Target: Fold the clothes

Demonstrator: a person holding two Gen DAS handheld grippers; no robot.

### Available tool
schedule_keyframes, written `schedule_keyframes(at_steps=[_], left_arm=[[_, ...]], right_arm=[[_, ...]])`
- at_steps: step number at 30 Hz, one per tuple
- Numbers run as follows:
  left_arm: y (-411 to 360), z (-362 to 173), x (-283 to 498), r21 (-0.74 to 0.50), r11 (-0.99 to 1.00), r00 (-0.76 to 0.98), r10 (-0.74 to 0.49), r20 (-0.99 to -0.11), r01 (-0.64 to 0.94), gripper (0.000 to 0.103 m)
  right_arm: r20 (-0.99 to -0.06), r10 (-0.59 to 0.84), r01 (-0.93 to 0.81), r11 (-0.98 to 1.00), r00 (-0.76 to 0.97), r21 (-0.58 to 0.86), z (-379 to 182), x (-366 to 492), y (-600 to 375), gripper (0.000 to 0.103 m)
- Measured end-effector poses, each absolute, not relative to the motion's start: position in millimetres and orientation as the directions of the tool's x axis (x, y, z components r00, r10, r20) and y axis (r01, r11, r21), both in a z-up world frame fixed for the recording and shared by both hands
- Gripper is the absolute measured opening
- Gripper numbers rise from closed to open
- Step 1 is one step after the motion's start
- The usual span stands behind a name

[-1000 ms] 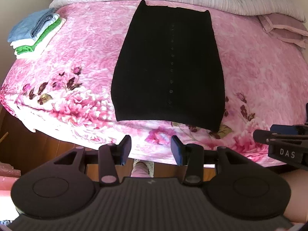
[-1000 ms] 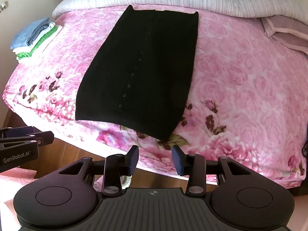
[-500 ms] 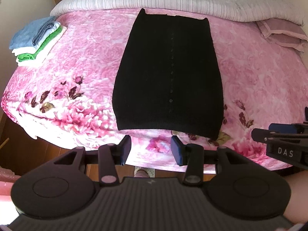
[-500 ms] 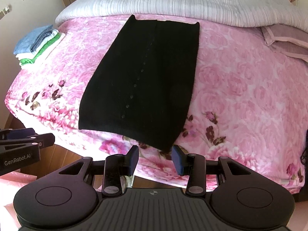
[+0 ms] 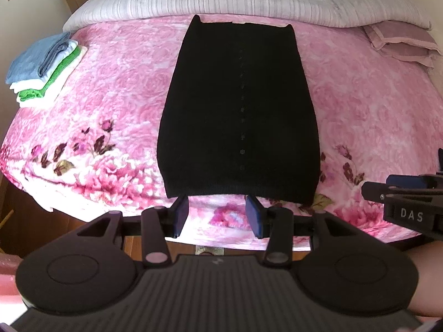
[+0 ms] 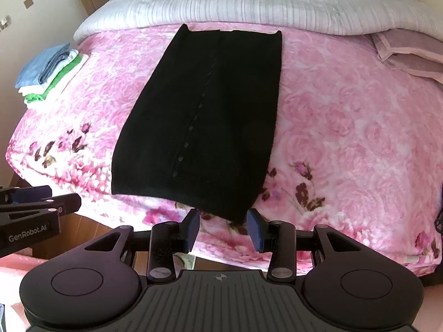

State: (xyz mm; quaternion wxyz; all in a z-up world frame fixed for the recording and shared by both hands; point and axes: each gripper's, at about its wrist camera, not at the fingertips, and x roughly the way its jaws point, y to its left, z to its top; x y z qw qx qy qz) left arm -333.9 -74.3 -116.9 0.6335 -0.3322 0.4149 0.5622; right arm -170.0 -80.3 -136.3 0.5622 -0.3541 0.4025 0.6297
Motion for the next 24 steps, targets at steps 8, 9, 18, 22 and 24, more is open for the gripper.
schedule_keyframes(at_steps=[8, 9, 18, 22, 24], left_arm=[[-52.7, -125.7, -330.7, 0.036, 0.189, 0.047, 0.417, -0.908, -0.981, 0.041], [-49.7, -128.2, -331.7, 0.03, 0.198, 0.054, 0.41, -0.911, -0.98, 0.041], [-9.6, -165.5, -436.5, -0.183, 0.08, 0.2, 0.394, -0.897, -0.98, 0.042], [12.3, -219.7, -484.4, -0.334, -0.005, 0.315, 0.32, -0.894, -0.943, 0.042], [22.7, -249.4, -501.6, -0.417, -0.059, 0.383, 0.299, -0.874, -0.907, 0.042]], right_arm=[[-0.905, 0.412, -0.993, 0.008, -0.106, 0.12, -142.8, -160.8, -67.3, 0.042], [-0.907, 0.409, -0.992, 0.017, -0.105, 0.123, -144.5, -159.6, -65.7, 0.042], [-0.868, 0.45, -0.948, 0.122, -0.211, 0.294, -174.6, -107.8, -48.0, 0.042], [-0.857, 0.413, -0.875, 0.23, -0.307, 0.425, -216.4, -79.8, -39.5, 0.042], [-0.859, 0.383, -0.836, 0.296, -0.34, 0.463, -242.4, -70.2, -36.7, 0.042]])
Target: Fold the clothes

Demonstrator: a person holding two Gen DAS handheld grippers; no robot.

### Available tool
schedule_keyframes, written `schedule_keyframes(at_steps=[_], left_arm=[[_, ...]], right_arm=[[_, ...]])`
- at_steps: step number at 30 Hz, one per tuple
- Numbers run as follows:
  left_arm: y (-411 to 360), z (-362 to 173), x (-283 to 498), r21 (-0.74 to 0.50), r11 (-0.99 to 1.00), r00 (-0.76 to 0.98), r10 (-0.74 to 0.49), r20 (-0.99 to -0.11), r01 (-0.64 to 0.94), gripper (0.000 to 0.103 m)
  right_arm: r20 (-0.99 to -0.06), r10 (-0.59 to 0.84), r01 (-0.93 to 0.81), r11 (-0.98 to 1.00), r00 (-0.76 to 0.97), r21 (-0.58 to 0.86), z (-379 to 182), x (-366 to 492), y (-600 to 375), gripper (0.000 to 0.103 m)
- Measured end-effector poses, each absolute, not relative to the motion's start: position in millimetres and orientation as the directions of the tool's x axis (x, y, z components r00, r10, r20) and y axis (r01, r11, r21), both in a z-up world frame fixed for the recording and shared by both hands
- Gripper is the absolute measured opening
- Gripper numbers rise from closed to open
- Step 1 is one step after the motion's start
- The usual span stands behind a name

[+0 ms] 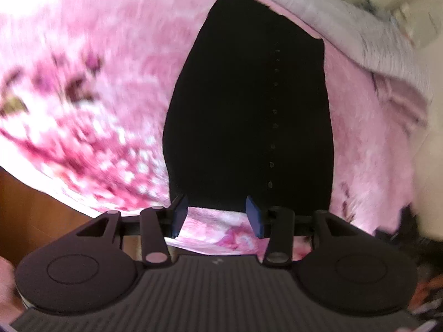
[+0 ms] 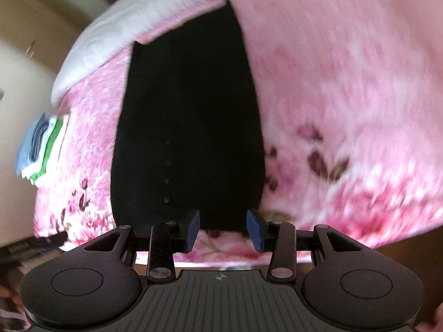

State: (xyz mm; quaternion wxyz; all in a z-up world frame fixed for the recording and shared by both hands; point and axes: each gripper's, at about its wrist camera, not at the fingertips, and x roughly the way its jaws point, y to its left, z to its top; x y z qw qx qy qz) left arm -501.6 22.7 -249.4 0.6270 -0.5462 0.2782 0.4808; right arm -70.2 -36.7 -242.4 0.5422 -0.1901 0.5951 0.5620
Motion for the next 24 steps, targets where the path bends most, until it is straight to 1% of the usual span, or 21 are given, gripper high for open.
schedule_keyframes(at_steps=[1, 4, 8, 13, 19, 24], left_arm=[[28.5, -266.2, -510.3, -0.46, -0.09, 0.419, 0.291, -0.86, -0.883, 0.042], [49.1, -308.5, -524.3, -0.511, -0.174, 0.464, 0.251, -0.849, -0.842, 0.041], [74.9, -348.7, -531.2, -0.547, -0.225, 0.508, 0.21, -0.835, -0.806, 0.041], [92.7, -379.4, -541.7, -0.558, -0.216, 0.527, 0.188, -0.829, -0.802, 0.041], [89.5, -400.8, -554.8, -0.687, -0.211, 0.648, 0.231, -0.726, -0.695, 0.043], [91.1, -413.1, -551.4, -0.762, -0.204, 0.717, 0.258, -0.648, -0.615, 0.046]], right_arm=[[-0.86, 0.369, -0.817, 0.327, -0.352, 0.474, -253.7, -67.9, -35.3, 0.042], [-0.858, 0.336, -0.76, 0.411, -0.388, 0.504, -284.1, -64.3, -31.7, 0.042], [-0.827, 0.365, -0.684, 0.467, -0.427, 0.56, -309.4, -63.2, -20.0, 0.042], [-0.828, 0.388, -0.624, 0.544, -0.406, 0.561, -347.2, -54.1, -9.7, 0.042], [-0.804, 0.423, -0.576, 0.562, -0.417, 0.594, -381.5, -42.0, -20.1, 0.042], [-0.7, 0.523, -0.495, 0.496, -0.486, 0.713, -398.3, -34.5, -25.3, 0.042]])
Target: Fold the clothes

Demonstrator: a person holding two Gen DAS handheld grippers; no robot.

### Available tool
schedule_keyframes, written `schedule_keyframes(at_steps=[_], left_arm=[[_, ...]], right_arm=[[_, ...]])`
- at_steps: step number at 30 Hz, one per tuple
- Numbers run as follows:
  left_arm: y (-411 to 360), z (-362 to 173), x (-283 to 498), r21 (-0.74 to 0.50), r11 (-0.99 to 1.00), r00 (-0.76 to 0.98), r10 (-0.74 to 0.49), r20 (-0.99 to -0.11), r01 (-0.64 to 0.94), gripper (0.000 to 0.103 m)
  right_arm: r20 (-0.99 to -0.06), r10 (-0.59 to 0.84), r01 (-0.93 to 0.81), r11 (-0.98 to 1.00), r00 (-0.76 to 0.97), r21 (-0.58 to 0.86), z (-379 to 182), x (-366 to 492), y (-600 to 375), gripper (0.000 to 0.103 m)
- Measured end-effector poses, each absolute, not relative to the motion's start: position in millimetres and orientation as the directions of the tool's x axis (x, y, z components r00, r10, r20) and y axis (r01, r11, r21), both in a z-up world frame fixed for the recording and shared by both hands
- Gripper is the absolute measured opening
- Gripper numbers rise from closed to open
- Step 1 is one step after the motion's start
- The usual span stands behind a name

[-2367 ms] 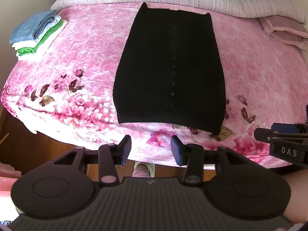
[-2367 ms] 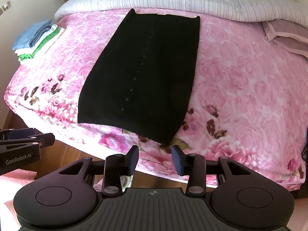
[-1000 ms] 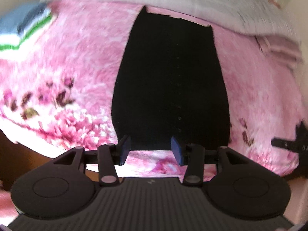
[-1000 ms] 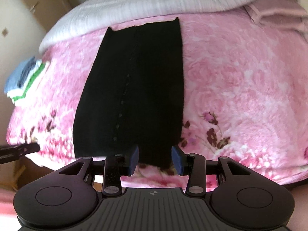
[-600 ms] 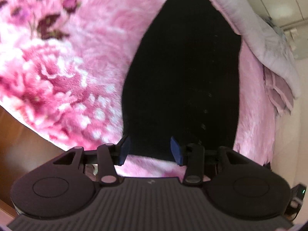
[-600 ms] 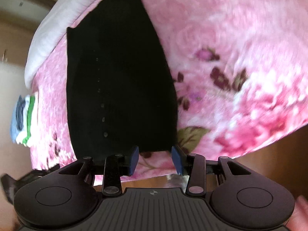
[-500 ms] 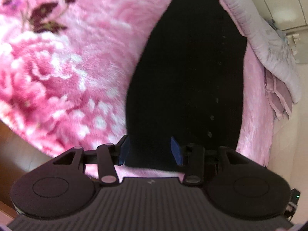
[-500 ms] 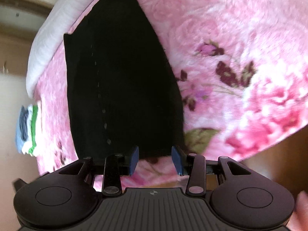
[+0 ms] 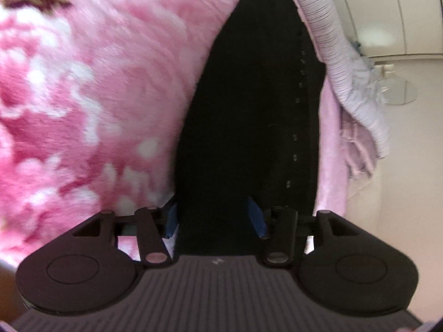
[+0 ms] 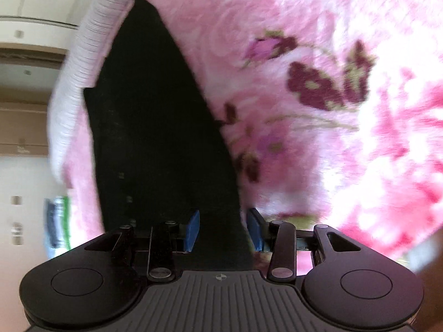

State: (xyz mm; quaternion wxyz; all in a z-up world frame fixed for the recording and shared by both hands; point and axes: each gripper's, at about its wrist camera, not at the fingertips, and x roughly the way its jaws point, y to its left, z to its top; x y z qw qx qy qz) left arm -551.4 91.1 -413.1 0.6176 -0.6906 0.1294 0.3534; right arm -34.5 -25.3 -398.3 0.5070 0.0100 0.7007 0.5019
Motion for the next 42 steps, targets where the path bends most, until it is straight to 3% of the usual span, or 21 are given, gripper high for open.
schedule_keyframes(at_steps=[9, 10, 11, 12, 13, 17, 22, 25, 32, 35, 42], left_arm=[[81.5, -411.8, -538.0, -0.758, -0.043, 0.733, 0.222, -0.643, -0.651, 0.042], [81.1, -412.7, -538.0, -0.749, -0.049, 0.724, 0.223, -0.653, -0.661, 0.034], [80.7, -413.5, -538.0, -0.74, -0.055, 0.714, 0.224, -0.664, -0.671, 0.018], [80.3, -414.4, -538.0, -0.73, -0.061, 0.703, 0.225, -0.674, -0.68, 0.01], [83.3, -417.0, -539.1, -0.729, -0.08, 0.702, 0.217, -0.678, -0.68, 0.008], [83.4, -398.0, -534.5, -0.715, 0.002, 0.695, 0.236, -0.679, -0.699, 0.007], [63.3, -375.9, -545.3, -0.758, 0.0, 0.72, 0.31, -0.621, -0.653, 0.007], [41.7, -370.2, -550.6, -0.745, -0.01, 0.708, 0.302, -0.638, -0.667, 0.007], [-17.7, -381.8, -565.5, -0.726, -0.175, 0.677, 0.267, -0.686, -0.666, 0.007], [-18.3, -370.5, -563.9, -0.747, -0.22, 0.689, 0.291, -0.664, -0.627, 0.007], [81.9, -313.3, -543.6, -0.836, -0.083, 0.748, 0.404, -0.526, -0.543, 0.008]], right_arm=[[-0.639, 0.545, -0.514, 0.386, -0.543, 0.766, -402.6, -37.0, -29.7, 0.041], [-0.639, 0.541, -0.521, 0.378, -0.547, 0.765, -402.1, -37.6, -32.5, 0.038], [-0.653, 0.531, -0.536, 0.381, -0.54, 0.753, -401.1, -38.7, -33.3, 0.033], [-0.668, 0.52, -0.552, 0.385, -0.532, 0.739, -399.9, -39.9, -33.6, 0.019], [-0.69, 0.505, -0.573, 0.394, -0.519, 0.719, -397.5, -40.7, -31.4, 0.013], [-0.712, 0.481, -0.641, 0.34, -0.511, 0.689, -374.4, -47.9, -21.5, 0.009], [-0.684, 0.503, -0.599, 0.349, -0.529, 0.72, -357.1, -39.1, -34.8, 0.008], [-0.688, 0.478, -0.588, 0.367, -0.546, 0.721, -355.2, -40.9, -50.8, 0.008], [-0.714, 0.369, -0.566, 0.439, -0.595, 0.698, -362.3, -48.0, -104.4, 0.008], [-0.701, 0.363, -0.527, 0.472, -0.614, 0.706, -354.0, -44.2, -105.0, 0.008], [-0.615, 0.522, -0.54, 0.311, -0.591, 0.782, -278.7, -26.5, -16.5, 0.008]])
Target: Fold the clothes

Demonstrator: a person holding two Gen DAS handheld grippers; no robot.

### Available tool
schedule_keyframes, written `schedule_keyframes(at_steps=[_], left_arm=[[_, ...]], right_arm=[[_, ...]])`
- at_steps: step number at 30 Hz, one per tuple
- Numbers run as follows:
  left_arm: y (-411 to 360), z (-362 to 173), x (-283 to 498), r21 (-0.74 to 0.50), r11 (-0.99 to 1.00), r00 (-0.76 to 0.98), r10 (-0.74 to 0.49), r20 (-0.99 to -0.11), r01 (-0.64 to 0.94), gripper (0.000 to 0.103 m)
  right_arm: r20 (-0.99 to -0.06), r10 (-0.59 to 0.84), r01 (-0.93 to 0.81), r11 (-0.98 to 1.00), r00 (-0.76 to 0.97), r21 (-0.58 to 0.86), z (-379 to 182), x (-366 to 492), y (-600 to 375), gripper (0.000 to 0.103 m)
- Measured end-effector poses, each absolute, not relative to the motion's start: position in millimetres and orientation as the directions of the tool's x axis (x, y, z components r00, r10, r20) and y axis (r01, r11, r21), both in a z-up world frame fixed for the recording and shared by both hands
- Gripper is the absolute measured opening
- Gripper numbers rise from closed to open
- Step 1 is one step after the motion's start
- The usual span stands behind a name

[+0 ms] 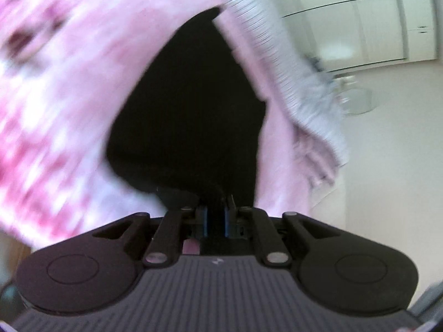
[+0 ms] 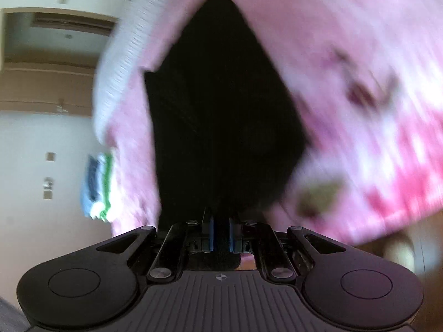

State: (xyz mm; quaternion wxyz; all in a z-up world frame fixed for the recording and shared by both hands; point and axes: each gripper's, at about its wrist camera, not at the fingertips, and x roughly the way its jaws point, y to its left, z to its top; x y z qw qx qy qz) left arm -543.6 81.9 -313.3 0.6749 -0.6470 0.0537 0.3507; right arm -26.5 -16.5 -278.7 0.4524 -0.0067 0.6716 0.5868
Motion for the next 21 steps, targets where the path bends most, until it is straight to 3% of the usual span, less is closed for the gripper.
schedule_keyframes(at_steps=[3, 5, 7, 8, 11, 17, 21], left_arm=[[155.6, -307.2, -524.0, -0.834, -0.032, 0.749, 0.422, -0.511, -0.551, 0.013], [199.5, -307.9, -510.7, -0.811, -0.021, 0.731, 0.419, -0.538, -0.585, 0.026], [238.0, -309.1, -499.2, -0.791, -0.009, 0.719, 0.411, -0.561, -0.612, 0.041], [247.4, -308.4, -501.2, -0.781, 0.0, 0.712, 0.413, -0.568, -0.624, 0.043], [264.7, -306.9, -512.9, -0.753, 0.042, 0.7, 0.408, -0.587, -0.656, 0.046], [262.0, -346.1, -523.3, -0.637, 0.079, 0.632, 0.272, -0.726, -0.766, 0.047], [264.0, -365.9, -518.8, -0.614, 0.111, 0.621, 0.233, -0.749, -0.782, 0.047]], right_arm=[[-0.601, 0.599, -0.573, 0.27, -0.529, 0.774, -262.9, -21.6, 46.6, 0.009], [-0.623, 0.621, -0.59, 0.3, -0.476, 0.75, -267.0, -20.5, 92.5, 0.012], [-0.664, 0.619, -0.611, 0.348, -0.42, 0.711, -270.6, -19.7, 121.3, 0.035], [-0.684, 0.62, -0.628, 0.367, -0.384, 0.686, -270.5, -18.3, 132.4, 0.04], [-0.712, 0.625, -0.683, 0.368, -0.321, 0.631, -267.0, -13.1, 139.9, 0.044], [-0.805, 0.538, -0.781, 0.379, -0.251, 0.497, -286.7, -20.8, 127.0, 0.045], [-0.834, 0.491, -0.828, 0.337, -0.251, 0.447, -306.2, -30.7, 128.0, 0.045]])
